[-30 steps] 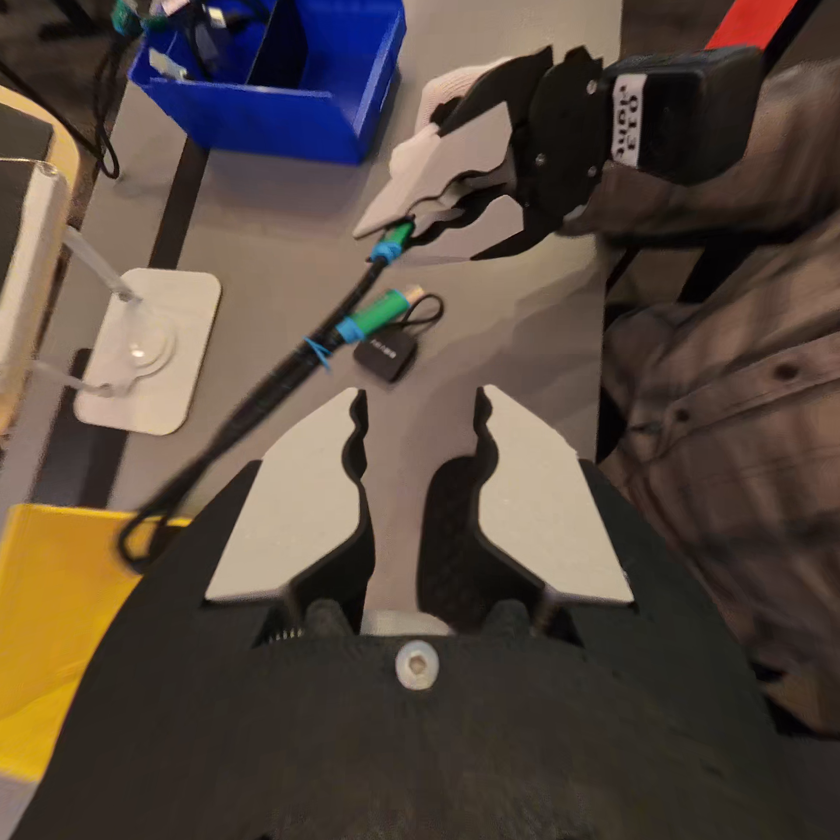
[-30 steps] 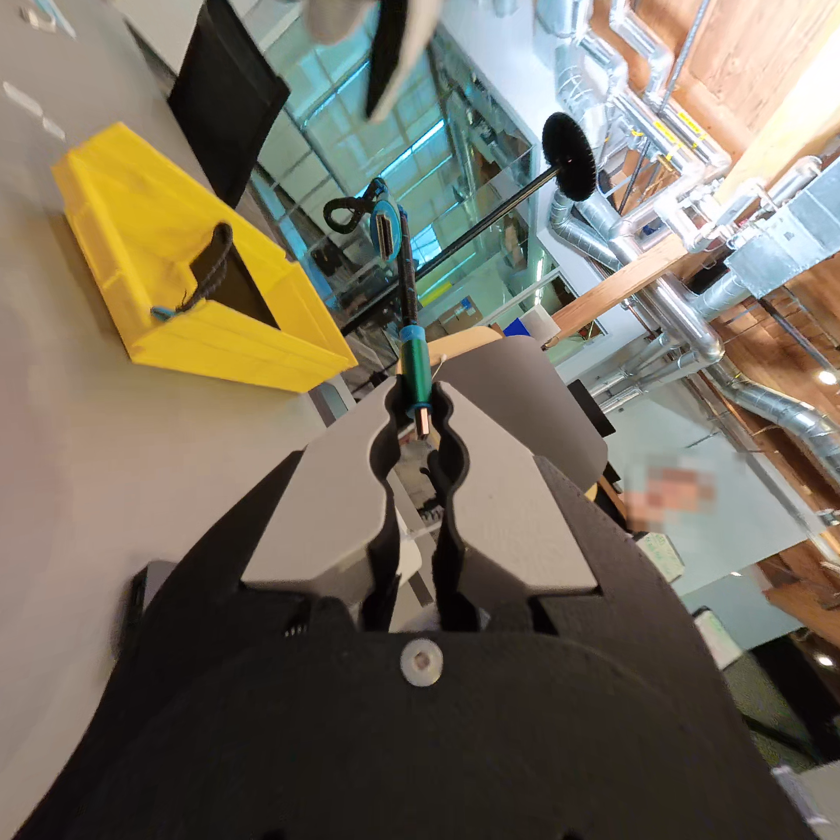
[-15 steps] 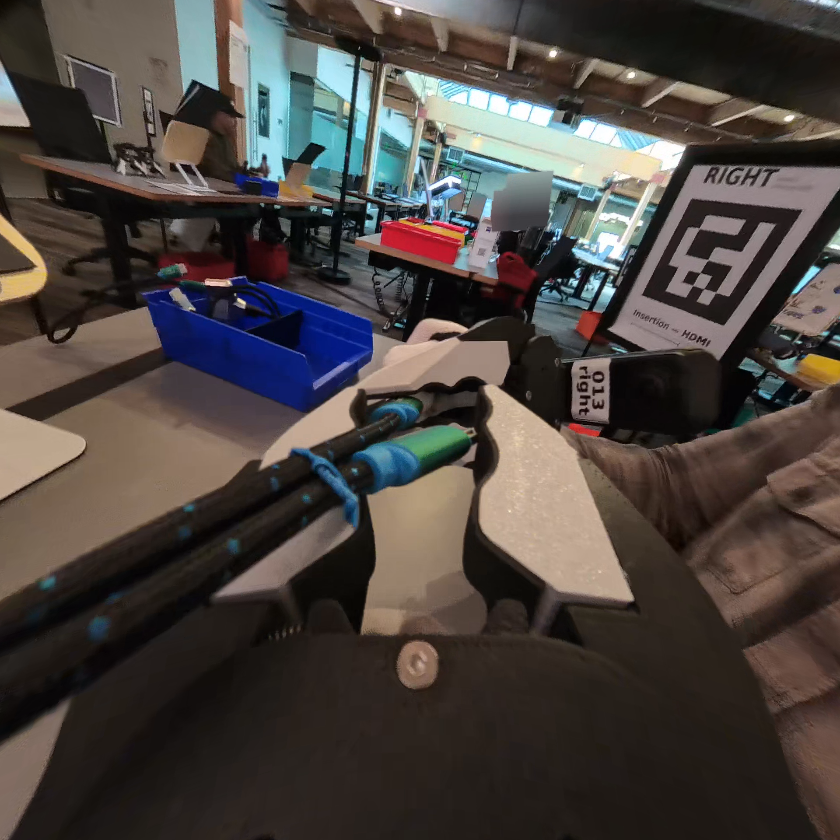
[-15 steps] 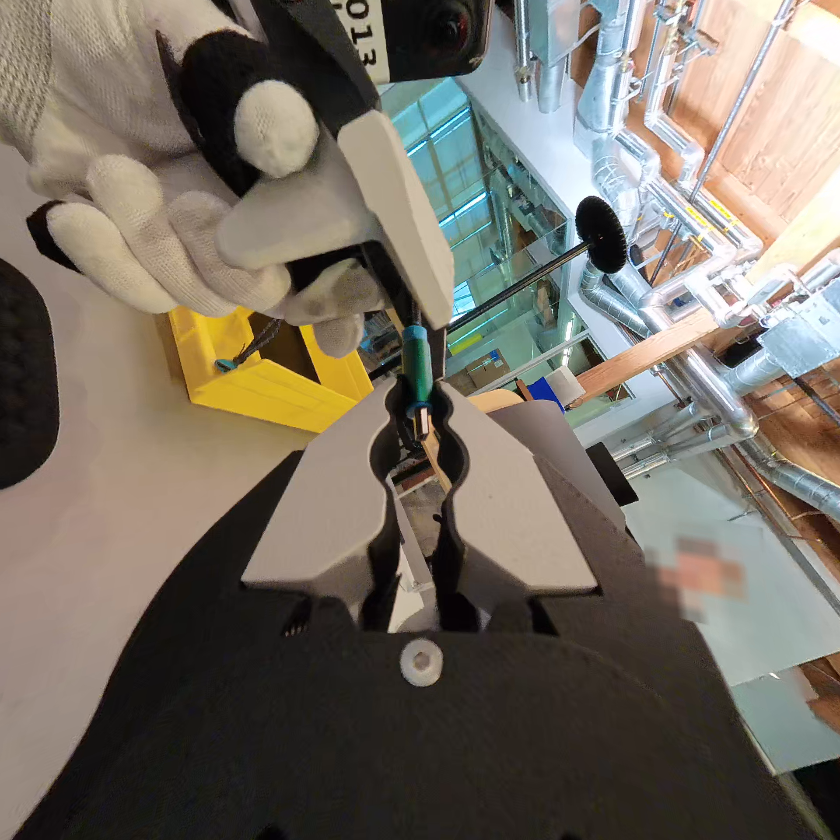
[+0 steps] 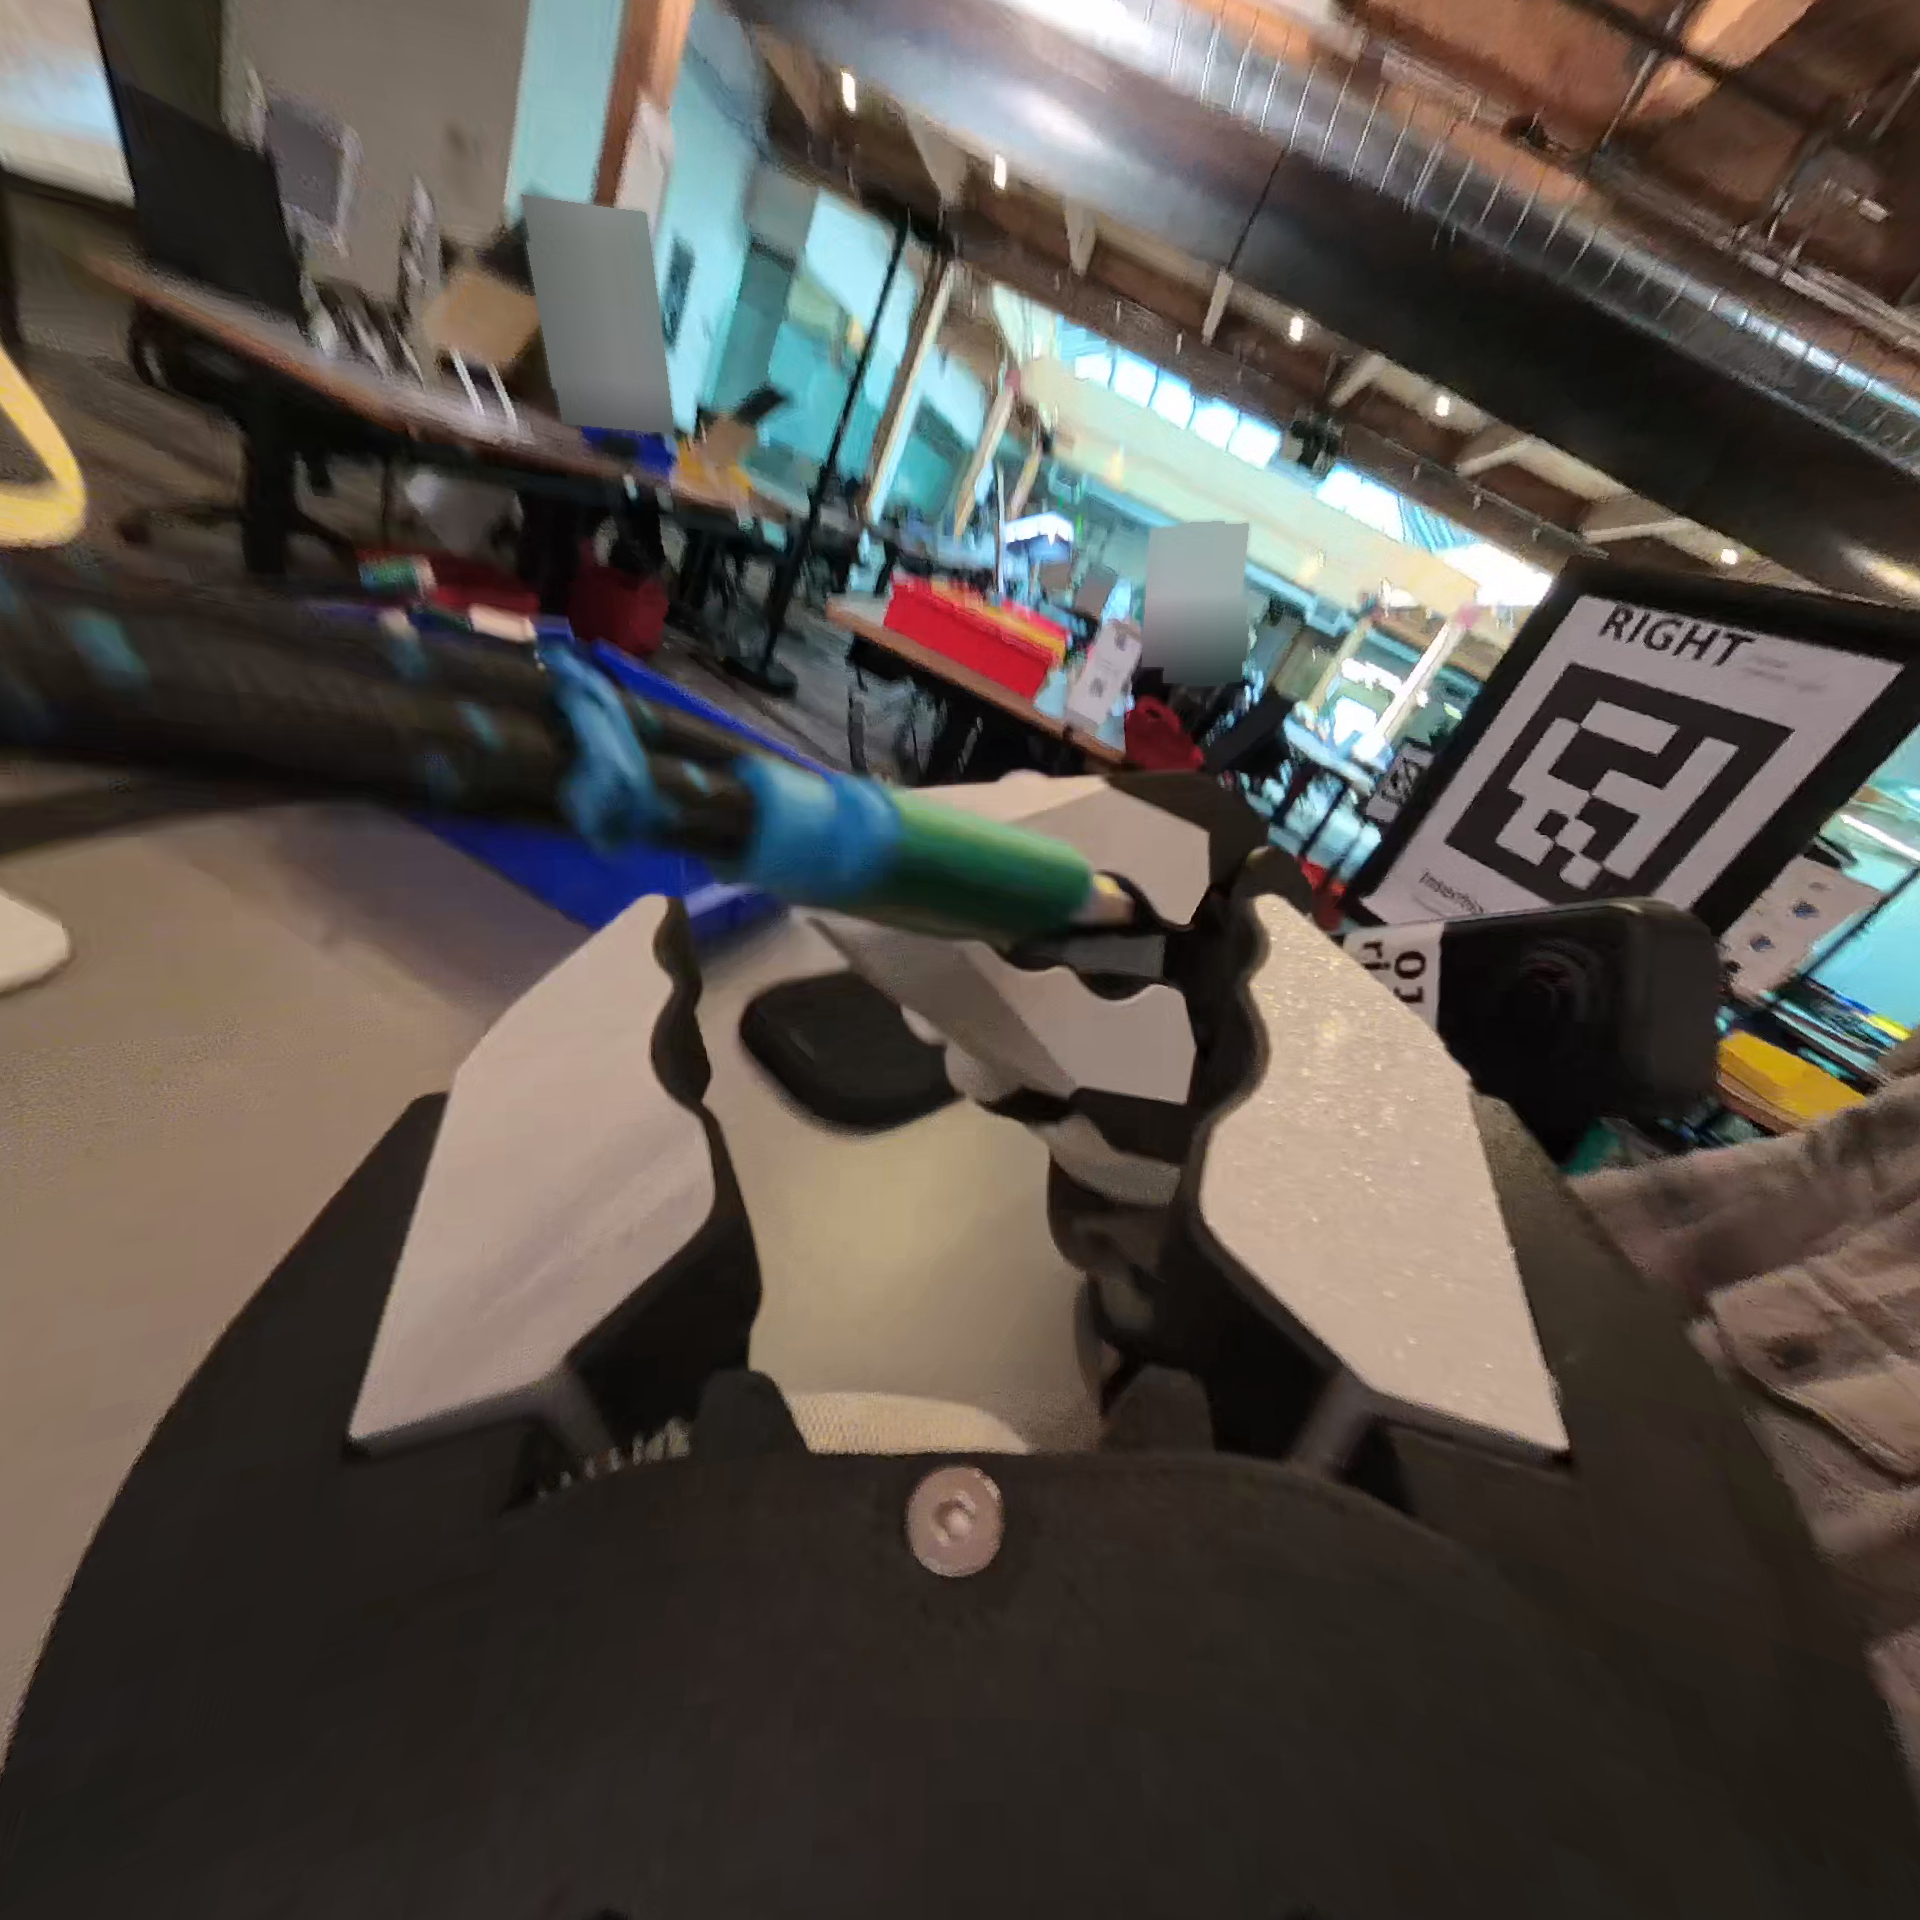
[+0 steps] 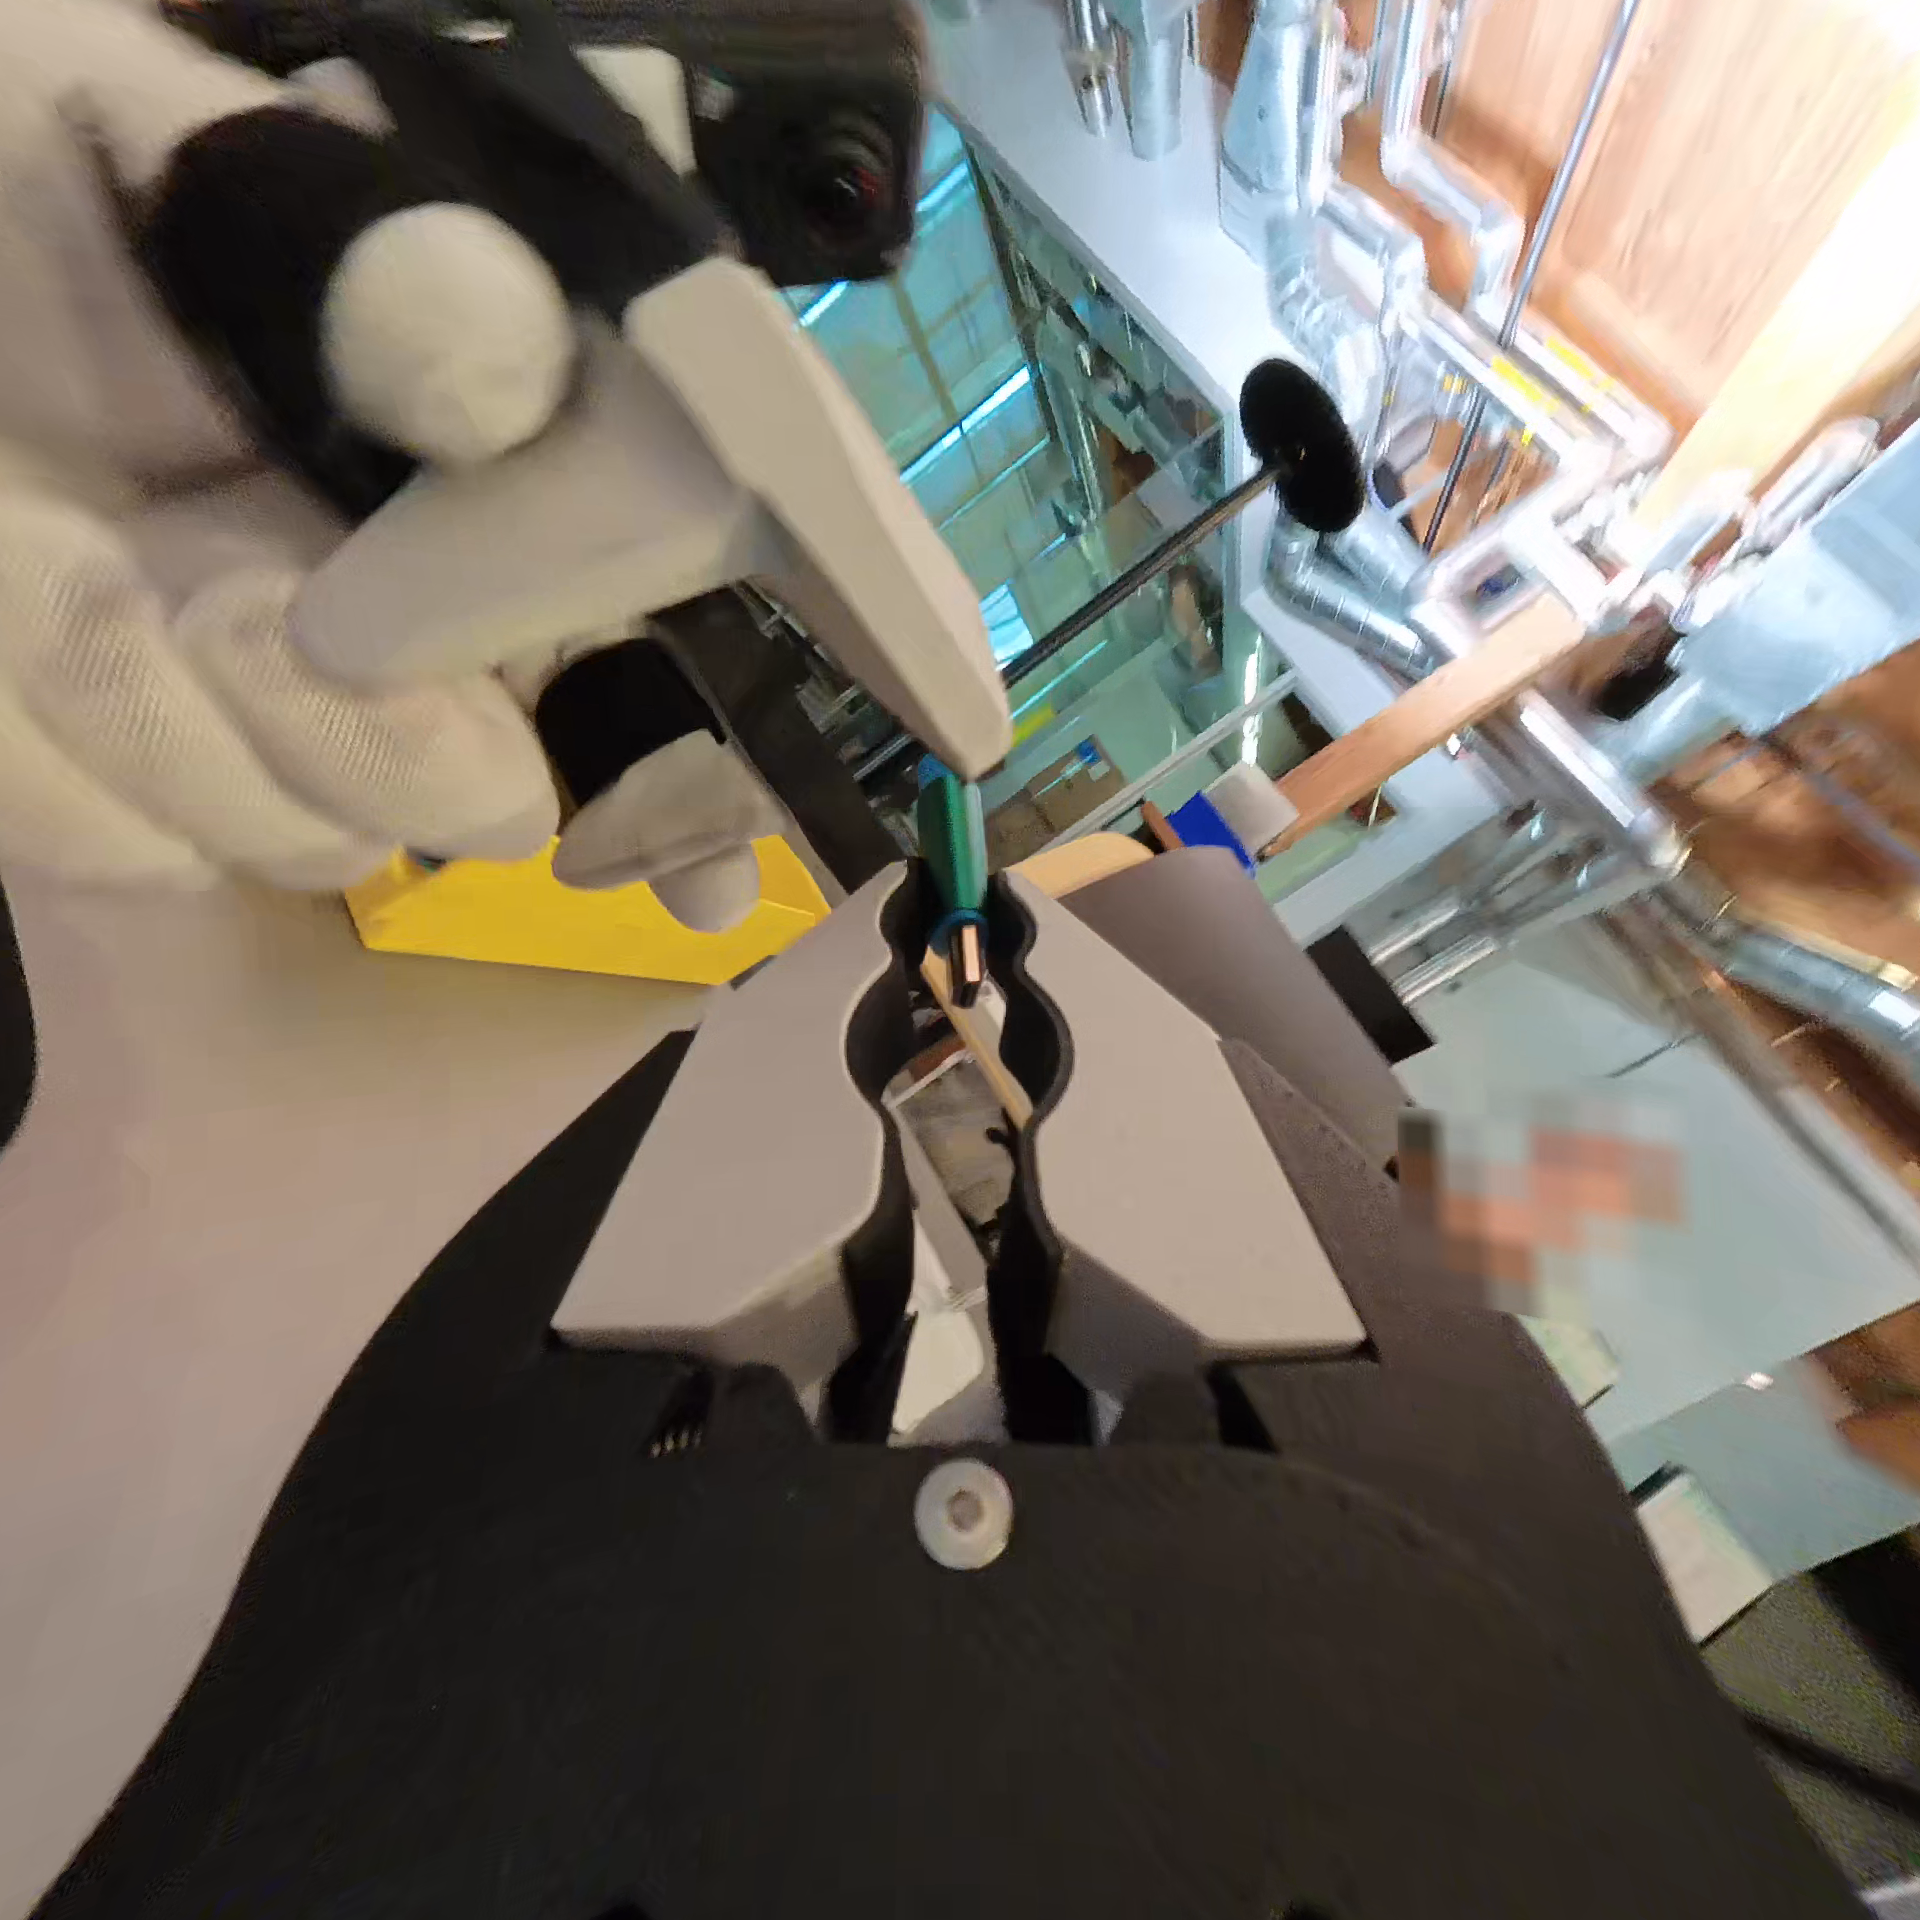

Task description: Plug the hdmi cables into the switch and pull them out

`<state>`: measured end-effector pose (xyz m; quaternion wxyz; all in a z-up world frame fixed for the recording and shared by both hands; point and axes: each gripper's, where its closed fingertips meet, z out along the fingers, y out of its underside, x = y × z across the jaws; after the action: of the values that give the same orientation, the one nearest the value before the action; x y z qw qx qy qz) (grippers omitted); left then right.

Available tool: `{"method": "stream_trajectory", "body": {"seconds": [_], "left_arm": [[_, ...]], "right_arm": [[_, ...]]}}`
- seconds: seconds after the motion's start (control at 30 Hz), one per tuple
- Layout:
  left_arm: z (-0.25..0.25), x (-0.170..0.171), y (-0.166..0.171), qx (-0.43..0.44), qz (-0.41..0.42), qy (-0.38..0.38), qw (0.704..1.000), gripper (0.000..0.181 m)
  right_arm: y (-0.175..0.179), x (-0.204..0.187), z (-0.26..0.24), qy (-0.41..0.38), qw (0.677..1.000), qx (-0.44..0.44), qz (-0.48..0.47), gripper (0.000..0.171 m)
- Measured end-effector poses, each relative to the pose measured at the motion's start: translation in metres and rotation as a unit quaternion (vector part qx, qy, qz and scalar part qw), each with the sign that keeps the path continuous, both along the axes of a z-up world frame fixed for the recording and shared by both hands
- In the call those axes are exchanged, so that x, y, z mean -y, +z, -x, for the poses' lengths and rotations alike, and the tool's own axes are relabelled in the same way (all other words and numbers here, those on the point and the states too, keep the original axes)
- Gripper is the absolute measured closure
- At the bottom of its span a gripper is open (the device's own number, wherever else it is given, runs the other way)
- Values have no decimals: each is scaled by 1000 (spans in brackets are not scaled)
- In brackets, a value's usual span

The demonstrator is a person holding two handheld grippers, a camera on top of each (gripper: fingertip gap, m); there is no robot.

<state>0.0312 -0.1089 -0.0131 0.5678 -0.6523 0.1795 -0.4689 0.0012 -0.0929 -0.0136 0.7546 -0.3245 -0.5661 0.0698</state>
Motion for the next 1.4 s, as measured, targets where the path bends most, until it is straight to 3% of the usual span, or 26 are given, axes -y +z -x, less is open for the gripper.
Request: {"method": "stream_trajectory", "body": {"seconds": [0.17,0.23,0.3,0.37,0.43,0.77,1.0,1.1,1.27,1.4], "left_arm": [[-14,-8,-3,-13,-52,32,998,77],[-12,-2,12,39,-70,-3,997,102],[-8,8,26,60,-67,-47,995,104],[-2,14,34,43,-86,-43,994,126],[-2,16,36,39,-70,-54,995,131],[-4,30,8,-145,-60,-64,985,135],[-6,41,17,-148,-57,-73,985,136],[-2,32,20,-145,-84,-36,985,135],[-13,36,-13,-205,-119,-81,968,119],[-10,18,-14,-173,-127,-63,975,125]], "right_arm": [[5,7,4,33,998,-32,49,163],[7,14,3,65,995,-39,65,164],[10,13,-1,66,996,-34,53,163],[9,16,-5,70,997,-6,16,163],[10,18,-8,71,997,15,-8,163],[12,30,-13,71,991,88,-69,163],[17,36,-12,65,990,90,-91,163],[28,40,-12,74,993,61,-75,163],[43,40,-14,86,996,10,-32,163],[46,49,-18,119,993,10,-23,163]]}}
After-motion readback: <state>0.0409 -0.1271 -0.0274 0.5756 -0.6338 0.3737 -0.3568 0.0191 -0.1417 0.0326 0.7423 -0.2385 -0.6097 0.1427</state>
